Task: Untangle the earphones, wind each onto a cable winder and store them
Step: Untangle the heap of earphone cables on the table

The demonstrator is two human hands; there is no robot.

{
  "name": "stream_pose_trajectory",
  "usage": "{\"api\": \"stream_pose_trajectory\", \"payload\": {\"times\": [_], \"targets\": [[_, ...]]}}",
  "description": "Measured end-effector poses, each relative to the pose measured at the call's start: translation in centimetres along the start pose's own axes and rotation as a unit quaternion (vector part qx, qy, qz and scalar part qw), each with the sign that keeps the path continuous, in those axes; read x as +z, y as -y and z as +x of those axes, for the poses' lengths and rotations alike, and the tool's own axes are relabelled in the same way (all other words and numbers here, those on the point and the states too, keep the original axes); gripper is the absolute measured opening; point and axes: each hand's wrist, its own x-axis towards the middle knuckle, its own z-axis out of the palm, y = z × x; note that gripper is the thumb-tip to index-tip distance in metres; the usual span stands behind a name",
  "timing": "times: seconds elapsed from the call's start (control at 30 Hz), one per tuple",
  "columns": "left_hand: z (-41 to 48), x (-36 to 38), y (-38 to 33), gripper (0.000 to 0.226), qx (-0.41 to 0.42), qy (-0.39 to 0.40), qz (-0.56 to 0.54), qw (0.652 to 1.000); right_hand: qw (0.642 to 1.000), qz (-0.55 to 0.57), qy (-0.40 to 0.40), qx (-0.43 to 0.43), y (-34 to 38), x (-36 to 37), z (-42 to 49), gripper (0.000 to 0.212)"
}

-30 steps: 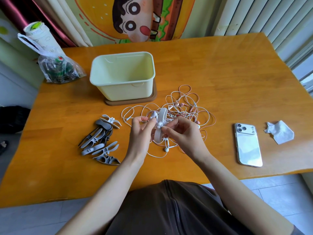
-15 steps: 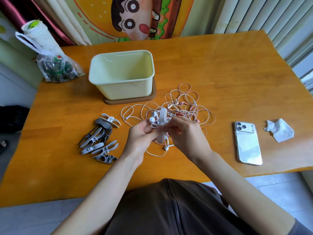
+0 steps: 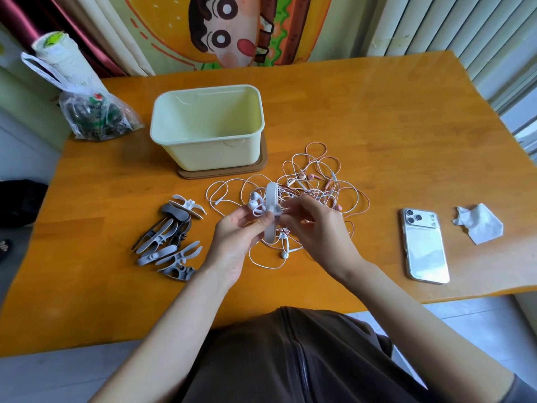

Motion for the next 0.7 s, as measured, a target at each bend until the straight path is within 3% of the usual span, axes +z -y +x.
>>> {"api": "stream_pose_trajectory", "payload": {"times": [0.13,0.27,0.5,0.63,0.7], "targets": [[0.3,0.1,0.0,0.028,-0.008,-0.011,-0.007,1.0,0.998,-0.037,-0.048,-0.002,-0.2,0.2,0.2,0.005],[0.7,0.1,-0.1,0.014,-0.021,-0.022,0.014,0.999,0.999,-0.031,-0.03,0.008,-0.1,0.4,0.6,0.005],[1.4,-0.1,-0.2,0.011,-0.014,-0.034,0.065,0.997,0.999,-0.029,-0.01,0.01,0.0,0.5,1.5,0.005],[1.7,-0.3,-0.5,0.012,-0.013,-0.031,0.0,0.999,0.999,0.02,-0.015,0.044,0.0,1.6,2.3,0.003],[1.9,-0.3,-0.7,0.016,-0.003,-0.032,-0.046,0.998,0.995,0.072,-0.014,0.07,0.1,2.1,2.5,0.014]]}}
